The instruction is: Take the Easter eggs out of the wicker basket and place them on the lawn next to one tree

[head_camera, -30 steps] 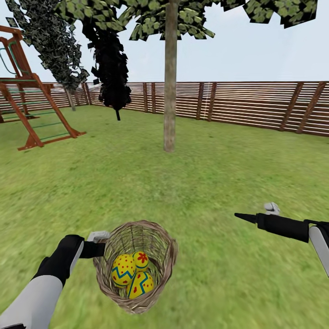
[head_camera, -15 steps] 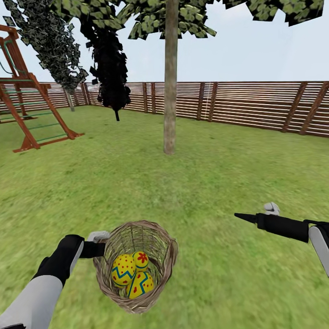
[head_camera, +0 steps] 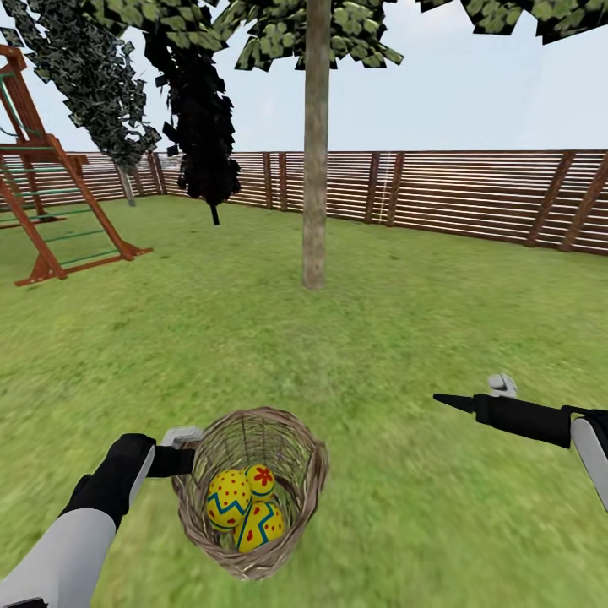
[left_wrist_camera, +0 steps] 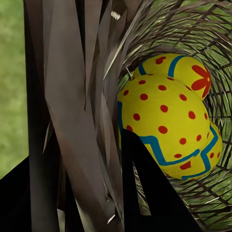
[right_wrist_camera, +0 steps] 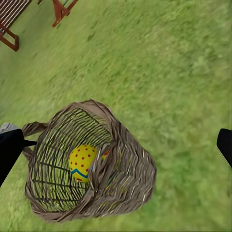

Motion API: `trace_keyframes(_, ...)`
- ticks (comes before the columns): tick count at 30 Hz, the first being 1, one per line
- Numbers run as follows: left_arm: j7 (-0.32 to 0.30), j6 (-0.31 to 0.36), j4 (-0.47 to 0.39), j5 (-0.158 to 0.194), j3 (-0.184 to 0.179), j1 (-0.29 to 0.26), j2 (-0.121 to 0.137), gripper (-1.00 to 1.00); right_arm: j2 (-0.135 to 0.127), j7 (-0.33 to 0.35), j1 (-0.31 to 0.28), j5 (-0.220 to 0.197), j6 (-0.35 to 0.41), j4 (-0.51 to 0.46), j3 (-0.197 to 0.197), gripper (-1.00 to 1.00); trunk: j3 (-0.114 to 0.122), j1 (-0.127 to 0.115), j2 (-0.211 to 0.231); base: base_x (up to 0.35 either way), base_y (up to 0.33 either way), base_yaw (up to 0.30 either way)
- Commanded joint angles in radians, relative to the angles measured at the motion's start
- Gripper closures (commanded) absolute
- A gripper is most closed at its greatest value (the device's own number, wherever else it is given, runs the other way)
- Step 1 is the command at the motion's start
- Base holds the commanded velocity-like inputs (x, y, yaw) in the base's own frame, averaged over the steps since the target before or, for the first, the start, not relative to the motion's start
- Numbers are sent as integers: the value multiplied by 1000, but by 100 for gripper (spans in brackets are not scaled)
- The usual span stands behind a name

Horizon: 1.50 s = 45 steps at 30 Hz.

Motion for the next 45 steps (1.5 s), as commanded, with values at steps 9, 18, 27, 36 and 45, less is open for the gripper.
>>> trace_keyframes(9,-8,5,-1,-1,4,-1,-1,100,0,5,0,2,4,0,-1,-100,-1,1,-1,330,0,0)
trace_keyframes(18,-8,5,-1,-1,4,-1,-1,100,0,5,0,2,4,0,-1,-100,-1,1,-1,330,0,0)
trace_keyframes(27,-9,5,-1,-1,3,-1,-1,100,1,5,0,2,4,0,-1,-100,-1,1,-1,330,0,0)
trace_keyframes(36,-9,5,-1,-1,2,-1,-2,100,0,5,0,2,4,0,-1,-100,-1,1,-1,330,0,0)
trace_keyframes(45,-9,5,-1,-2,2,-1,-2,100,0,4,0,2,4,1,-1,-100,-1,1,-1,330,0,0)
